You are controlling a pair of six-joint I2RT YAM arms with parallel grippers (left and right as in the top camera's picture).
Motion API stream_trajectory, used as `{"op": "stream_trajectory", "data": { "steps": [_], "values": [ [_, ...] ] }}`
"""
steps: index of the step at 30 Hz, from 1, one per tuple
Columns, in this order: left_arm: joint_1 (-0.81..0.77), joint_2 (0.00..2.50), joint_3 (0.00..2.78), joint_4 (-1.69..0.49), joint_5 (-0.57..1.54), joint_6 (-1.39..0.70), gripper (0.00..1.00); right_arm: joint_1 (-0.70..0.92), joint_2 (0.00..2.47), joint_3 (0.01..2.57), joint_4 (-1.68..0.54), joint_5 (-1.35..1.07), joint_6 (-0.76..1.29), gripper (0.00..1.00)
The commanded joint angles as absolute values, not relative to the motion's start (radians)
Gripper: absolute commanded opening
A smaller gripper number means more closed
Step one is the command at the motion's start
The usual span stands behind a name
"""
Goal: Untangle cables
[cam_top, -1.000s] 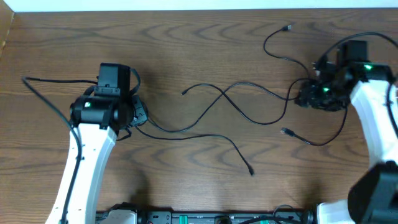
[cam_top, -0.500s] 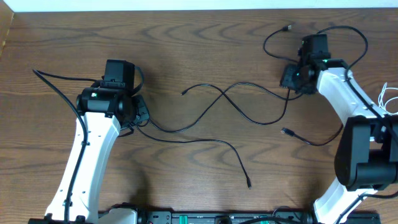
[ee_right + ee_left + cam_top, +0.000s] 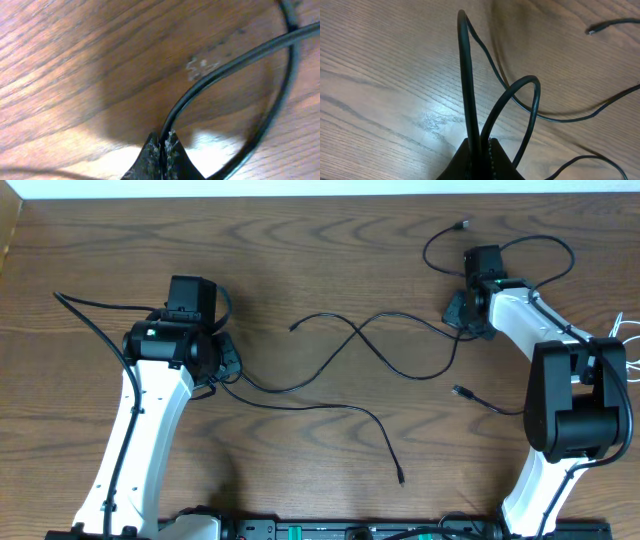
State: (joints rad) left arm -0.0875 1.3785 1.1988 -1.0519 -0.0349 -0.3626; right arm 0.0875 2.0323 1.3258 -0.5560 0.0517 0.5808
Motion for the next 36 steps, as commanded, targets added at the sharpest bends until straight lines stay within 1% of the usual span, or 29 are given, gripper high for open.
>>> {"op": "stream_trajectory", "data": {
  "steps": [1,3,5,7,11,12,15,20,21,23,25,28,30,34,36],
  "values": [
    [-0.084,1.380,1.196,-1.058,-0.037,-0.361,0.08,0.060,1.914,1.361,-0.561,-0.058,0.467,0.01],
    [-0.084,1.380,1.196,-1.057,-0.037,-0.360,0.08,0.033,1.790,1.405,-0.585,-0.063,0.411,0.01],
    [-0.084,1.380,1.196,-1.056,-0.037,-0.360,0.07,-0.022,1.597,1.472,-0.583,-0.056,0.331,0.01],
    [-0.084,1.380,1.196,-1.057,-0.037,-0.360,0.08,-0.081,1.481,1.506,-0.579,-0.034,0.316,0.01],
    [-0.084,1.380,1.196,-1.054,-0.037,-0.360,0.07,-0.225,1.368,1.514,-0.540,-0.014,0.316,0.01],
    [-0.084,1.380,1.196,-1.054,-0.037,-0.360,0.07,-0.304,1.357,1.515,-0.516,-0.014,0.316,0.01],
    [-0.084,1.380,1.196,-1.054,-0.037,-0.360,0.08,-0.423,1.370,1.515,-0.485,-0.014,0.317,0.01],
    [-0.084,1.380,1.196,-1.054,-0.037,-0.361,0.07,-0.521,1.461,1.515,-0.510,-0.014,0.283,0.01],
    [-0.084,1.380,1.196,-1.054,-0.037,-0.361,0.08,-0.531,1.484,1.515,-0.508,-0.014,0.293,0.01],
    [-0.084,1.380,1.196,-1.055,-0.037,-0.361,0.07,-0.553,1.500,1.515,-0.482,-0.030,0.392,0.01],
    [-0.084,1.380,1.196,-1.054,-0.037,-0.361,0.07,-0.588,1.500,1.517,-0.371,-0.118,0.496,0.01],
    [-0.084,1.380,1.196,-1.054,-0.037,-0.361,0.08,-0.641,1.500,1.521,-0.174,-0.151,0.508,0.01],
    [-0.084,1.380,1.196,-1.054,-0.037,-0.361,0.07,-0.670,1.500,1.523,-0.134,-0.149,0.508,0.01],
    [-0.084,1.380,1.196,-1.054,-0.037,-0.361,0.07,-0.699,1.515,1.523,-0.196,-0.149,0.480,0.01],
    [-0.084,1.380,1.196,-1.054,-0.037,-0.361,0.07,-0.700,1.538,1.522,-0.322,-0.136,0.409,0.01]
  ]
}}
